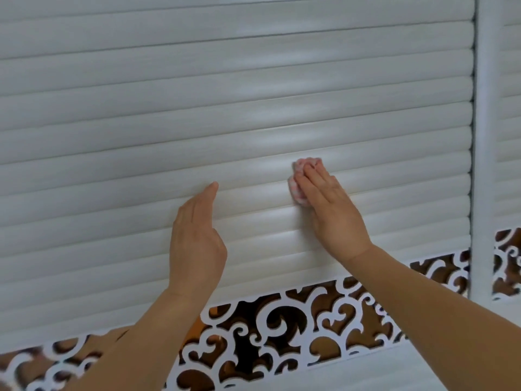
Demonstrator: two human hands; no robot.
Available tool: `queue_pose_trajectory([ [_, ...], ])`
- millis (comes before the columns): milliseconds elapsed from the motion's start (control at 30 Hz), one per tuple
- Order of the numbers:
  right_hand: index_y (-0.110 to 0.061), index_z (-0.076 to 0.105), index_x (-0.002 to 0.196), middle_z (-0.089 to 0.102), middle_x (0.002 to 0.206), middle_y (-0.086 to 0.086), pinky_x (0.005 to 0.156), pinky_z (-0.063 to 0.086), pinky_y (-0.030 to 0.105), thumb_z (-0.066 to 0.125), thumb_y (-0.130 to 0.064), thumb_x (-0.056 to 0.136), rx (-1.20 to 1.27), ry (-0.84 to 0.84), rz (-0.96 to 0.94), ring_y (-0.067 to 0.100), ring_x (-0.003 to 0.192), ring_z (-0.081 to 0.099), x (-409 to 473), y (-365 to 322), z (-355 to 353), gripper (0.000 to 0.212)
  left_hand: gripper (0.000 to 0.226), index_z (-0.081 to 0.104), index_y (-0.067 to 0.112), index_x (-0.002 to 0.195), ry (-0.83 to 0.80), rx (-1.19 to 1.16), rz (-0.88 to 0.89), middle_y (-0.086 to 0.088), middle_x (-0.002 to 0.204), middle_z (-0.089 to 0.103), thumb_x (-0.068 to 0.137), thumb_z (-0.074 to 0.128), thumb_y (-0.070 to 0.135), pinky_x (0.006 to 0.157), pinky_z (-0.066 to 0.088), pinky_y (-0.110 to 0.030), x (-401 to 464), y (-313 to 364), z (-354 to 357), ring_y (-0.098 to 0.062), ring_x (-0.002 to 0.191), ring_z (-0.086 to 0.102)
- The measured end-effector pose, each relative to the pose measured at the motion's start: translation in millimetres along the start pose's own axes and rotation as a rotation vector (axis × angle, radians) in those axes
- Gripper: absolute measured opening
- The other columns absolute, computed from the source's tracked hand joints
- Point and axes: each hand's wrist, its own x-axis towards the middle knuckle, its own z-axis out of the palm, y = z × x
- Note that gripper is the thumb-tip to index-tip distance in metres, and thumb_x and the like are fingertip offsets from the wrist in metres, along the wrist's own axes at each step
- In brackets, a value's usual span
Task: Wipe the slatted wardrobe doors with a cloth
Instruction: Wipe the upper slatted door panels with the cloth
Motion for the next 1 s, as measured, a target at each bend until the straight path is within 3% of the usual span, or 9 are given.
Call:
queue_pose_trajectory([
  [133,-0.004,0.025,0.147,0.021,0.155,0.012,0.117,0.014,0.045,0.026,0.004,0.077,0.057,0.025,0.093,0.025,0.144,0.008,1.8,-27.9,19.7,0.070,0.068,0.036,0.012,0.139,-0.026,-0.057,-0.085,-0.003,0.133,0.047,0.080,0.035,-0.022,0.099,0.019,-0.005,-5.2,-0.9,-7.4,-0.006,0.119,0.036],
  [333,0.001,0.042,0.138,0.039,0.145,0.021,0.117,0.008,0.040,0.025,0.003,0.076,0.035,0.017,-0.133,0.032,0.138,0.021,-11.1,-61.1,43.9,0.064,0.069,0.038,0.010,0.138,-0.060,-0.107,-0.114,-0.007,0.133,0.048,0.077,0.034,-0.022,0.105,0.036,-0.036,-19.8,-0.2,-7.0,-0.021,0.122,0.045],
  [400,0.000,0.046,0.136,0.044,0.142,0.019,0.116,0.016,0.045,0.029,0.001,0.079,0.002,-0.015,-0.233,0.034,0.136,0.030,-19.4,-68.3,47.4,0.059,0.069,0.038,0.011,0.138,-0.084,-0.094,-0.101,-0.007,0.134,0.047,0.077,0.036,-0.021,0.105,0.036,-0.034,-23.8,-1.3,-4.2,-0.021,0.122,0.045],
  [533,-0.001,0.054,0.130,0.052,0.136,0.016,0.105,0.028,0.053,0.032,-0.005,0.082,-0.065,-0.071,-0.300,0.035,0.127,0.047,-26.4,-72.4,45.3,0.053,0.068,0.039,0.016,0.138,-0.122,-0.045,-0.024,-0.001,0.134,0.047,0.079,0.040,-0.017,0.097,0.026,-0.011,-27.6,3.3,2.7,-0.006,0.118,0.039],
  [633,-0.002,0.057,0.128,0.055,0.133,0.014,0.110,0.029,0.044,0.034,-0.009,0.085,-0.112,-0.046,-0.326,0.033,0.124,0.051,-25.7,-60.5,39.9,0.049,0.067,0.041,0.014,0.137,-0.148,-0.011,0.052,-0.005,0.131,0.050,0.077,0.043,-0.017,0.097,0.033,-0.022,-27.2,10.1,11.5,-0.015,0.118,0.044],
  [767,-0.004,0.062,0.121,0.064,0.121,0.011,0.100,0.037,0.041,0.043,-0.011,0.083,-0.190,0.092,-0.286,0.027,0.118,0.047,-26.9,-37.6,26.2,0.043,0.067,0.047,0.009,0.132,-0.163,0.009,0.141,-0.010,0.122,0.057,0.070,0.042,-0.017,0.095,0.036,-0.032,-24.1,17.9,28.0,-0.022,0.109,0.049],
  [900,-0.012,0.064,0.121,0.067,0.114,0.002,0.090,0.026,0.036,0.039,-0.015,0.081,-0.349,0.094,-0.142,0.018,0.109,0.044,-31.3,-5.8,2.4,0.048,0.067,0.050,0.006,0.129,-0.175,0.063,0.169,-0.014,0.121,0.058,0.067,0.049,-0.020,0.098,0.034,-0.039,-20.3,26.2,41.5,-0.030,0.111,0.052],
  [1000,-0.016,0.064,0.121,0.067,0.112,-0.001,0.092,0.023,0.038,0.053,-0.012,0.079,-0.431,0.086,-0.054,0.018,0.107,0.045,-39.1,23.9,-14.6,0.043,0.072,0.050,0.007,0.128,-0.182,0.119,0.189,-0.013,0.121,0.059,0.063,0.055,-0.022,0.099,0.032,-0.040,-19.0,30.2,49.6,-0.029,0.111,0.051],
])
